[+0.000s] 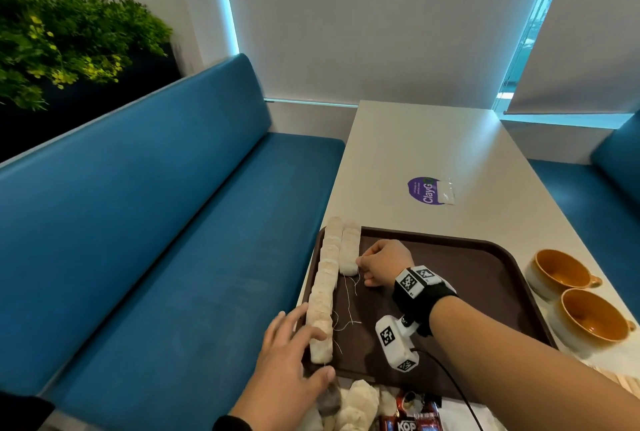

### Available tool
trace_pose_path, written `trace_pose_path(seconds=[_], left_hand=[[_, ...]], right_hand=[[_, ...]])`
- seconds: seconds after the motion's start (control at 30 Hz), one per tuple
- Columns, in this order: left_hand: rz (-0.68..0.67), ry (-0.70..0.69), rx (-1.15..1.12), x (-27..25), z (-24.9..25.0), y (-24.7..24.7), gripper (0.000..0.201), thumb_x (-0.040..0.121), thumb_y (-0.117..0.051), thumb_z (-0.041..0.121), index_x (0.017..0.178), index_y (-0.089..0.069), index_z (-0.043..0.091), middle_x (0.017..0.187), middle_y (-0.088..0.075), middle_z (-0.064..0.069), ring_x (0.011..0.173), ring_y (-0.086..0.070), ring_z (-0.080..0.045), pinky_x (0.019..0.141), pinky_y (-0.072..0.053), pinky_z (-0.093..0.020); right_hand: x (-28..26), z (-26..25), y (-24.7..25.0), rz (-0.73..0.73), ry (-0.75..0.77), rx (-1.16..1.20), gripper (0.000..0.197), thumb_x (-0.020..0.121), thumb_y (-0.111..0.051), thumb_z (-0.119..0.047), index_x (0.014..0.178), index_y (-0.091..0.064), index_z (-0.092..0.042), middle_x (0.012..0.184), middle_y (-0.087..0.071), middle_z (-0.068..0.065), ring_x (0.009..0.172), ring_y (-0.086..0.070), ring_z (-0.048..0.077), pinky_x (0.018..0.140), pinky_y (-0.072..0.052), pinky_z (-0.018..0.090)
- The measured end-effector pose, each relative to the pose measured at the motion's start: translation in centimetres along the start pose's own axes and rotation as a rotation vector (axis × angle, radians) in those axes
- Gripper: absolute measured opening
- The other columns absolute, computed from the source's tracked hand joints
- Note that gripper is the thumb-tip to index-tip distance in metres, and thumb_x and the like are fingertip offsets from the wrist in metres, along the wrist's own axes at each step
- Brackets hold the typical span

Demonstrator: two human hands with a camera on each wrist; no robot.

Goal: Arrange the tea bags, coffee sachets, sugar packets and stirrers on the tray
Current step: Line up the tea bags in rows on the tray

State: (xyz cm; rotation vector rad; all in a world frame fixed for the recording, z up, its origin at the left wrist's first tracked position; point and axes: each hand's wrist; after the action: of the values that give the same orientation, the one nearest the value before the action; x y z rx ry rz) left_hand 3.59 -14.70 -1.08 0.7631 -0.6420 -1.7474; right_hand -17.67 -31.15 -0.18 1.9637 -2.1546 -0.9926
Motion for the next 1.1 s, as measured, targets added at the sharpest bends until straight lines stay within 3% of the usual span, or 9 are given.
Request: trace_pose_path(seconds=[0.1,0.23,0.33,0.4,0.47,0.57,0.7,0.9,1.1], left_hand=[[0.098,-0.017,-0.052,-0.9,-0.1,0.6,0.026,0.089,-0.07,0.042,0.11,-0.054,0.046,0.141,-0.027,0.038,0.138,-0.014,0.004,0.116,-0.025,-0.026],[0.176,-0.022,-0.071,-2.4,0.3,1.5,0.012,0.093,-0.066,0.034,0.098,-0.059,0.042,0.093,-0.056,0.018,0.104,-0.04,0.002,0.085,-0.035,-0.016],[0.077,0.004,-0.073,-3.5,0.6,1.6,0.008,0.089,-0.067,0.032,0.091,-0.064,0.039,0.073,-0.057,0.011,0.075,-0.05,-0.003,0.067,-0.04,-0.019],[-0.033,0.008,-0.067,-4.5,1.0,1.4,0.008,0.085,-0.069,0.033,0.091,-0.065,0.038,0.076,-0.059,0.011,0.066,-0.051,-0.001,0.065,-0.045,-0.02],[-0.114,-0.015,-0.045,-5.7,1.4,0.9,0.02,0.079,-0.073,0.033,0.096,-0.064,0.038,0.089,-0.059,0.014,0.07,-0.051,0.005,0.067,-0.046,-0.016],[-0.192,-0.081,-0.069,-7.5,1.6,-0.2,0.062,0.068,-0.084,0.035,0.121,-0.052,0.044,0.115,-0.045,0.024,0.1,-0.047,0.015,0.083,-0.043,-0.007],[-0.229,-0.176,0.064,-9.0,1.4,-2.1,0.115,0.056,-0.086,0.039,0.145,-0.017,0.057,0.138,-0.022,0.034,0.126,-0.032,-0.003,0.108,-0.04,-0.023],[-0.179,-0.158,0.209,-9.3,2.0,-3.8,0.143,0.047,-0.088,0.037,0.152,0.008,0.053,0.152,-0.013,0.027,0.13,-0.025,-0.013,0.114,-0.034,-0.04],[-0.149,-0.148,0.109,-9.3,2.1,-4.1,0.13,0.055,-0.085,0.027,0.154,-0.004,0.048,0.143,-0.027,0.026,0.124,-0.027,-0.009,0.11,-0.038,-0.034]], right_hand=[[-2.6,0.2,1.2,-0.056,0.061,-0.041,0.007,0.089,-0.075,-0.014,0.085,-0.07,-0.011,0.083,-0.075,0.009,0.069,-0.07,0.021,0.07,-0.066,0.041],[-7.9,0.9,3.0,-0.196,0.192,-0.114,0.007,0.091,-0.071,-0.015,0.088,-0.071,-0.009,0.06,-0.069,-0.005,0.054,-0.062,0.012,0.062,-0.062,0.035],[-12.4,1.7,3.8,-0.231,0.248,-0.29,0.007,0.09,-0.073,-0.023,0.085,-0.073,-0.018,0.065,-0.07,-0.008,0.057,-0.063,0.005,0.061,-0.053,0.024],[-14.9,2.8,3.9,-0.251,0.274,-0.408,0.008,0.089,-0.075,-0.028,0.084,-0.073,-0.022,0.077,-0.073,-0.006,0.067,-0.068,0.007,0.065,-0.056,0.024],[-17.0,4.2,3.7,-0.314,0.28,-0.462,0.007,0.087,-0.076,-0.029,0.086,-0.073,-0.023,0.082,-0.075,-0.004,0.072,-0.071,0.009,0.069,-0.06,0.026],[-19.8,6.4,3.0,-0.329,0.305,-0.524,0.019,0.08,-0.08,-0.032,0.096,-0.07,-0.027,0.086,-0.072,-0.007,0.074,-0.065,0.003,0.065,-0.05,0.018],[-22.1,8.3,1.6,-0.329,0.311,-0.583,0.051,0.074,-0.082,-0.035,0.119,-0.061,-0.031,0.106,-0.064,-0.01,0.095,-0.061,0.008,0.083,-0.054,0.027],[-23.6,8.9,0.3,-0.336,0.358,-0.716,0.109,0.061,-0.09,-0.049,0.152,-0.031,-0.035,0.142,-0.047,-0.009,0.123,-0.058,0.016,0.099,-0.052,0.036],[-24.4,8.9,-0.5,-0.305,0.396,-0.839,0.103,0.06,-0.092,-0.046,0.144,-0.034,-0.035,0.136,-0.048,-0.005,0.114,-0.062,0.022,0.091,-0.056,0.04]])
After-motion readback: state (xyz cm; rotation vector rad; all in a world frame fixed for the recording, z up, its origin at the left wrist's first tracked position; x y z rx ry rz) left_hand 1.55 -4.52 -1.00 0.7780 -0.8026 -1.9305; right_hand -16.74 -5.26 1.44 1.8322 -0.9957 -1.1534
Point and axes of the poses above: each hand's wrist, its own x-axis towards the middle knuckle, its own y-axis out of the back of the hand, z = x × y
